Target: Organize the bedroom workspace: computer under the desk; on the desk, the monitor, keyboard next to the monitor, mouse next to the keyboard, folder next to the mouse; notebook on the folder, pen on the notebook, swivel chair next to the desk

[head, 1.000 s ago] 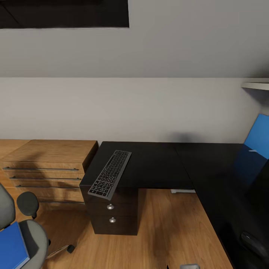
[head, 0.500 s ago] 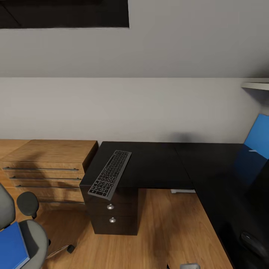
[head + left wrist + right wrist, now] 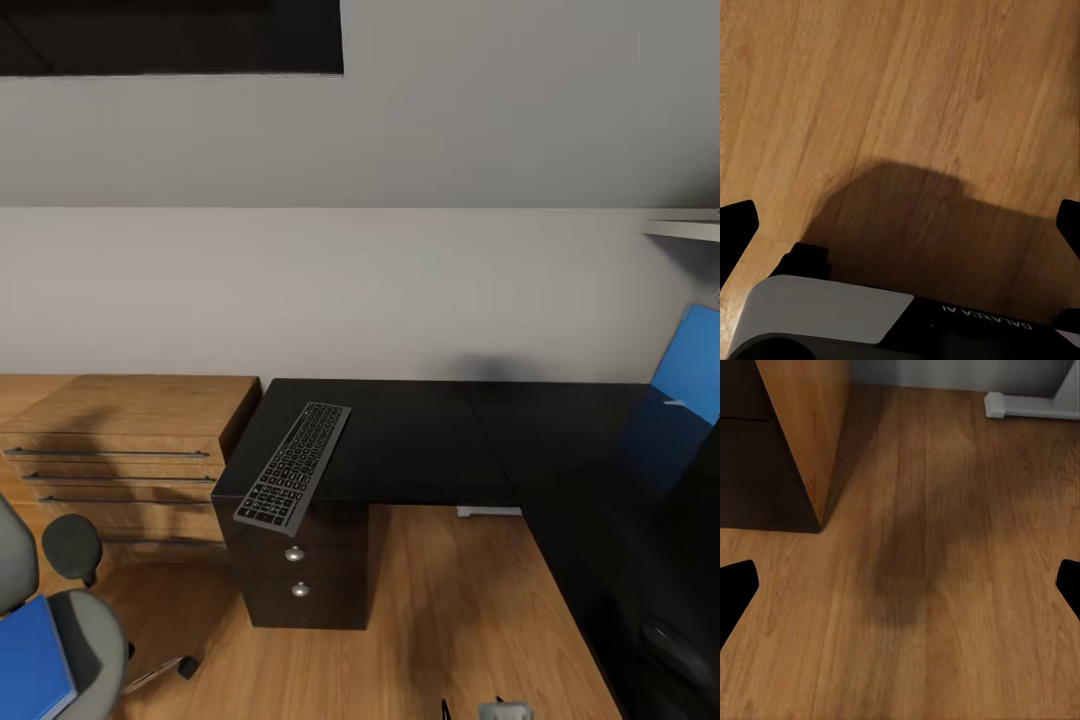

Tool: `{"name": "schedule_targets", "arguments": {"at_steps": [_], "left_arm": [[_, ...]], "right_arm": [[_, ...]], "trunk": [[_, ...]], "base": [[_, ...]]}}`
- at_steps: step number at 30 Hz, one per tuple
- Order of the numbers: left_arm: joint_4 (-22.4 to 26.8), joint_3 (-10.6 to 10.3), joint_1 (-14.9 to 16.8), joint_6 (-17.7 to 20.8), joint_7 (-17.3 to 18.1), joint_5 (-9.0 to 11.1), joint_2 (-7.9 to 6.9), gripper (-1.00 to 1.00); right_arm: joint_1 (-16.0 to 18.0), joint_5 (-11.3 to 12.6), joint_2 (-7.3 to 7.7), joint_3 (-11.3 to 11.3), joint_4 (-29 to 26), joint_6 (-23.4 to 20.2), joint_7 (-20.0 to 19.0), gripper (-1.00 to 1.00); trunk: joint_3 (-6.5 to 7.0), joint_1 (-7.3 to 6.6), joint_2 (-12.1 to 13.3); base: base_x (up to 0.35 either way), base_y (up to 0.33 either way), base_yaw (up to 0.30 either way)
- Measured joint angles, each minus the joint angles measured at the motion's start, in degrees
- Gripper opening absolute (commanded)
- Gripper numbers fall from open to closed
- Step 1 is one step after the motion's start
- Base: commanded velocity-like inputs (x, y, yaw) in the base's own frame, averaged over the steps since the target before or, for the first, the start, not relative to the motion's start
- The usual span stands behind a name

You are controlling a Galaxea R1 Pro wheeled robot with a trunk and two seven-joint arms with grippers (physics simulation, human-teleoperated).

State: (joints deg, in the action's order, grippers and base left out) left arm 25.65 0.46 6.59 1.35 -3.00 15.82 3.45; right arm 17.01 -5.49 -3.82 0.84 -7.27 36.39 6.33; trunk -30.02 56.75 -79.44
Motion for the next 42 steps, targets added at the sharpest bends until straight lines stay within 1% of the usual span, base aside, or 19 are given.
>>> {"name": "schedule_targets", "arguments": {"at_steps": [6,16,26,32,42], "left_arm": [[0.0,0.6,0.0,0.0,-0.1,0.0,-0.07,1.00],[0.0,0.7,0.0,0.0,-0.1,-0.1,0.01,1.00],[0.0,0.6,0.0,0.0,-0.2,-0.2,0.09,1.00],[0.0,0.6,0.0,0.0,-0.1,-0.2,0.05,1.00],[0.0,0.6,0.0,0.0,-0.1,-0.2,0.11,1.00]], "right_arm": [[0.0,0.0,-0.09,0.0,0.0,0.1,0.0,1.00],[0.0,0.0,-0.21,0.0,0.0,0.0,0.0,1.00],[0.0,-0.1,-0.33,0.1,0.1,-0.2,0.1,1.00],[0.0,-0.1,-0.37,0.2,0.5,-0.2,0.0,1.00],[0.0,-0.1,-0.31,0.1,0.7,0.0,0.0,1.00]], "trunk": [[0.00,0.00,0.0],[0.00,0.00,0.0],[-0.37,0.00,0.0],[-0.61,0.00,0.0],[-0.68,0.00,0.0]], "base": [[0.000,0.000,-0.202],[0.000,0.016,-0.251],[0.000,0.242,-0.227],[0.000,0.155,-0.096],[0.000,0.026,-0.030]]}}
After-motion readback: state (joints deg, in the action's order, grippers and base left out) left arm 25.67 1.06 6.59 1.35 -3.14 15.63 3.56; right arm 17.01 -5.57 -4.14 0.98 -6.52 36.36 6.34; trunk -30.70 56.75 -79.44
